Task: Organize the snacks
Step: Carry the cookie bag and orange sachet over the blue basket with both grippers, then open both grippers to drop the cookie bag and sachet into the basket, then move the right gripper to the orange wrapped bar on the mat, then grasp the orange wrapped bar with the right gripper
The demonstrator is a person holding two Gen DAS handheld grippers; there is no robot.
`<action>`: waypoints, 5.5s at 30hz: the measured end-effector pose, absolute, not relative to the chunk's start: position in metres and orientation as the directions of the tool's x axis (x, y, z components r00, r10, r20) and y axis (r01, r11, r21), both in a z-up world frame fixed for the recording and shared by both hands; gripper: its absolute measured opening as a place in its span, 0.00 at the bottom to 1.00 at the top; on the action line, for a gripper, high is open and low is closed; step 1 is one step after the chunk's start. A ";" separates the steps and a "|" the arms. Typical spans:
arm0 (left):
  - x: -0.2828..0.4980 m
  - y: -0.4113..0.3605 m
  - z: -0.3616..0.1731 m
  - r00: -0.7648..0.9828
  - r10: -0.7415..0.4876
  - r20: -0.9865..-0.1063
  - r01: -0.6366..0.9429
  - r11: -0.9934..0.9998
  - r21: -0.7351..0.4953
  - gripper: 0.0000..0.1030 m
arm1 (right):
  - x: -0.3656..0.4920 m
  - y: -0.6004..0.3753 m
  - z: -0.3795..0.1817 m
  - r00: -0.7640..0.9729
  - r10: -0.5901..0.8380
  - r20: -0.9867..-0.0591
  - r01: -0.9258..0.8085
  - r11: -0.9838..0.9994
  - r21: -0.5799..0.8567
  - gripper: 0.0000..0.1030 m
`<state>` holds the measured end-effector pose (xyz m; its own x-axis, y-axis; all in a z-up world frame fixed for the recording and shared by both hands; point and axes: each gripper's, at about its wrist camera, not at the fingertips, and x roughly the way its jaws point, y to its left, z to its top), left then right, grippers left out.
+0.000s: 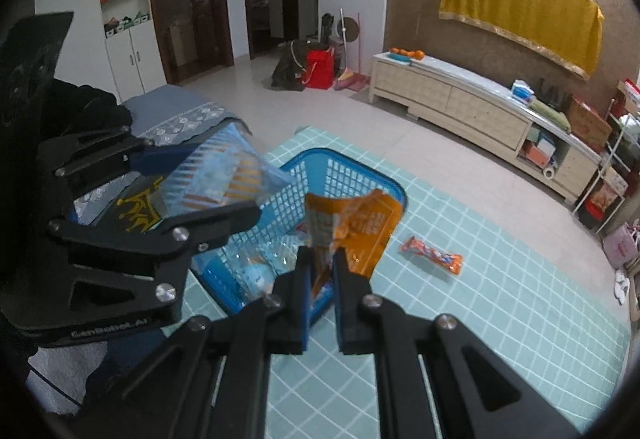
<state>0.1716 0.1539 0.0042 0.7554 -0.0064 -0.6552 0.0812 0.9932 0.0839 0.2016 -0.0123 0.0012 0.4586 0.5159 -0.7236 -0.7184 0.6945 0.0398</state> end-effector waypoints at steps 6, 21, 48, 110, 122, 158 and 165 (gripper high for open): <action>0.188 0.171 -0.010 0.730 -0.002 -0.683 0.066 0.995 0.068 0.50 | 0.218 0.013 -0.016 0.420 0.518 -0.745 -0.733 0.678 0.058 0.12; 0.209 0.193 -0.050 0.676 0.007 -0.737 0.044 0.998 0.050 0.50 | 0.251 0.043 -0.073 0.322 0.454 -0.831 -0.713 0.694 0.103 0.15; 0.201 0.189 -0.051 0.666 -0.059 -0.744 0.102 0.995 0.012 0.50 | 0.252 0.000 -0.065 0.443 0.321 -0.837 -0.501 0.863 0.065 1.00; 0.297 0.187 -0.057 0.461 -0.021 -0.887 -0.063 0.996 -0.056 0.80 | 0.355 -0.049 -0.076 0.390 0.297 -0.871 -0.622 0.783 -0.012 1.00; 0.333 0.181 -0.092 0.413 -0.009 -0.911 -0.055 0.998 -0.035 0.80 | 0.395 -0.025 -0.132 0.308 0.321 -0.896 -0.776 0.629 -0.041 0.93; 0.301 0.153 -0.081 0.478 -0.004 -0.878 0.028 1.000 0.011 0.80 | 0.355 -0.031 -0.160 0.152 0.320 -0.935 -0.793 0.605 0.078 0.17; 0.262 0.155 -0.059 0.503 -0.018 -0.864 0.025 1.000 -0.006 0.80 | 0.312 -0.037 -0.123 0.197 0.323 -0.926 -0.781 0.622 0.051 0.11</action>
